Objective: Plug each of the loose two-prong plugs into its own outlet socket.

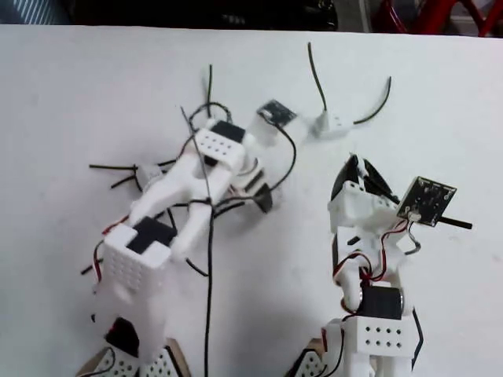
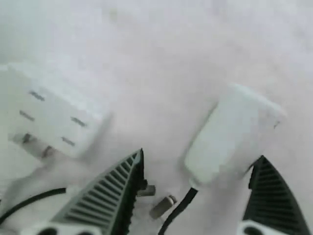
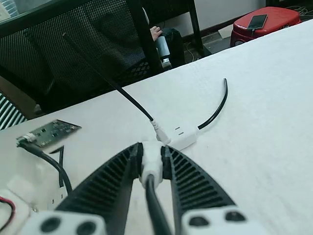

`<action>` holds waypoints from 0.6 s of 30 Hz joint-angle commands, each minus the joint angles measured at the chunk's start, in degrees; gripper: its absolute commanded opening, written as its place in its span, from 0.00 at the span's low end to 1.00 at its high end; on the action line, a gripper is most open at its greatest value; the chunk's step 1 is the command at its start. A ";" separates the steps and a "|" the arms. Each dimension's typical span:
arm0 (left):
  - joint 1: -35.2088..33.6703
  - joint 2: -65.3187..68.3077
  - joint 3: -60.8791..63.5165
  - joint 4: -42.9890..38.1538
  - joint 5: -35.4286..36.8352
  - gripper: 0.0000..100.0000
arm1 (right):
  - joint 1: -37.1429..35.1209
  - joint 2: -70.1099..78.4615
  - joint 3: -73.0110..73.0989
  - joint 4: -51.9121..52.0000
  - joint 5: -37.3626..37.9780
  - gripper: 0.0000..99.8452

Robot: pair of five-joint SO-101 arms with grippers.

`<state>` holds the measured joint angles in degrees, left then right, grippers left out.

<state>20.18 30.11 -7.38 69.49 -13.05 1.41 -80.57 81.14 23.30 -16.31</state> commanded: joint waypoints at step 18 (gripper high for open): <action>-5.41 -17.27 -9.14 16.09 -0.62 0.34 | -1.36 -0.66 -0.53 -0.92 7.12 0.02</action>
<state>15.69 23.96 -14.42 81.10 -13.23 1.41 -80.57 81.14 23.30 -12.26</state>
